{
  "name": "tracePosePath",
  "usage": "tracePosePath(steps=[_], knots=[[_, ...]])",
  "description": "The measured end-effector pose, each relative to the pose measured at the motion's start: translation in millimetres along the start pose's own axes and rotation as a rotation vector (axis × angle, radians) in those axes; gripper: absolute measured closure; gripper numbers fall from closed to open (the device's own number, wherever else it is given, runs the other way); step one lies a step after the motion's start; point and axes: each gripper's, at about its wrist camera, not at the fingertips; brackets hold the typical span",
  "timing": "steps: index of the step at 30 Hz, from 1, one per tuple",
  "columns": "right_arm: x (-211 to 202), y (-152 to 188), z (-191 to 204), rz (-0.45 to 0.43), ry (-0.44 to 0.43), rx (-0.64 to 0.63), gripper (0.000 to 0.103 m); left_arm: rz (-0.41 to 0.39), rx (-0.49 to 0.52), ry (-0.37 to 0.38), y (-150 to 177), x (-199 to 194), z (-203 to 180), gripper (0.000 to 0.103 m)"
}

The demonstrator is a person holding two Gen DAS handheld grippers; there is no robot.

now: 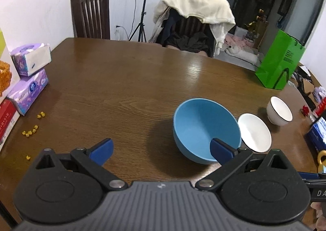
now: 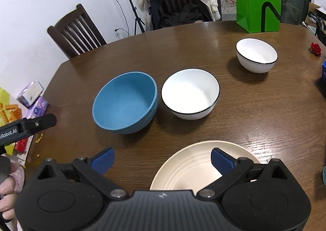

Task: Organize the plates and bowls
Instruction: 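Bring both open grippers to the rim of the blue bowl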

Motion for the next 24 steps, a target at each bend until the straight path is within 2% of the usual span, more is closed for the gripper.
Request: tracePosePath(steps=[12,16,20,24], knots=[[36.4,-40.1,12.7,-0.005,0.026,-0.004,0.01,0.049,0.013,-0.034,-22.4,49.3,-2.3,0.002],[50.9,-50.9,21.9,0.012,0.041,0.002,0.019,0.072,0.024,-0.048,-28.9,68.3,-7.5,0.01],[66.2,-57.9,27.9,0.048,0.054,0.011,0.032,0.089,0.027,-0.033,-36.5,80.6,-10.6,0.01],[79.4,-64.1,29.1,0.086,0.064,0.044,0.038,0.104,0.038,-0.037,-42.3,91.4,-14.8,0.015]])
Point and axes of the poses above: each gripper's, at about its wrist camera, not at the fingertips, and x roughly the way its jaws point, z to its left, y to its underside, and after that the axes turned 9 degrees about -x, right-handed
